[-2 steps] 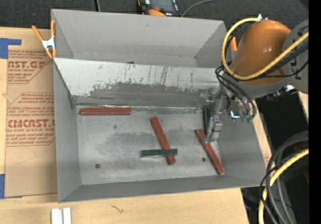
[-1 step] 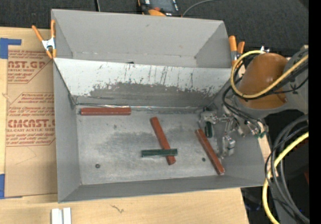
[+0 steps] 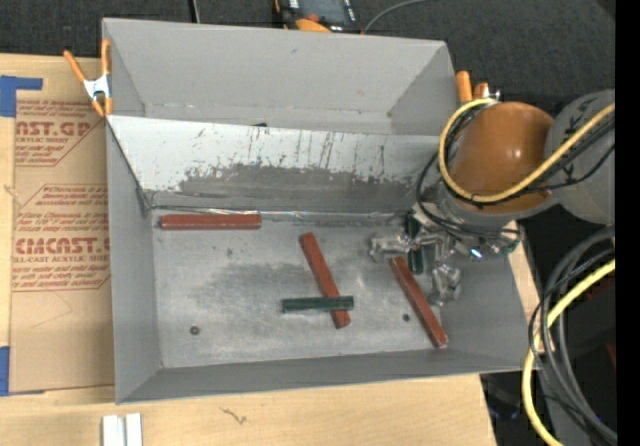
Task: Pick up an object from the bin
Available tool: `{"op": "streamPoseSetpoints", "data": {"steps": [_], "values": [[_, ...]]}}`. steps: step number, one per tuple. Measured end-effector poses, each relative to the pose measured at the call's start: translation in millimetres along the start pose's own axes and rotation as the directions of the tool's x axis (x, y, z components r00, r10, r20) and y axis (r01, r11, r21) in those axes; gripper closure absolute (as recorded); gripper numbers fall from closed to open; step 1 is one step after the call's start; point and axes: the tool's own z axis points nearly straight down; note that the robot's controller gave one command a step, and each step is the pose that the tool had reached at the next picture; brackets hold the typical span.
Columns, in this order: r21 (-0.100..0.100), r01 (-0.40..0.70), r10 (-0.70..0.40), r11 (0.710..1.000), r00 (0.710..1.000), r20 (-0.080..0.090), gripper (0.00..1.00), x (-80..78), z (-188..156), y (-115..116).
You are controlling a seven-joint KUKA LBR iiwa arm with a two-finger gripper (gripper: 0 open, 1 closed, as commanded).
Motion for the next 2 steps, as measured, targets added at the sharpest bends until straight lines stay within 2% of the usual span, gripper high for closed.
{"op": "streamPoseSetpoints", "data": {"steps": [1, 2], "values": [[0.000, -0.002, 0.002, 1.000, 1.000, 0.001, 1.00, 0.0, -1, 0], [-0.001, 0.406, -0.406, 0.914, 0.914, 0.004, 1.00, 34.7, 0, 4]]}}
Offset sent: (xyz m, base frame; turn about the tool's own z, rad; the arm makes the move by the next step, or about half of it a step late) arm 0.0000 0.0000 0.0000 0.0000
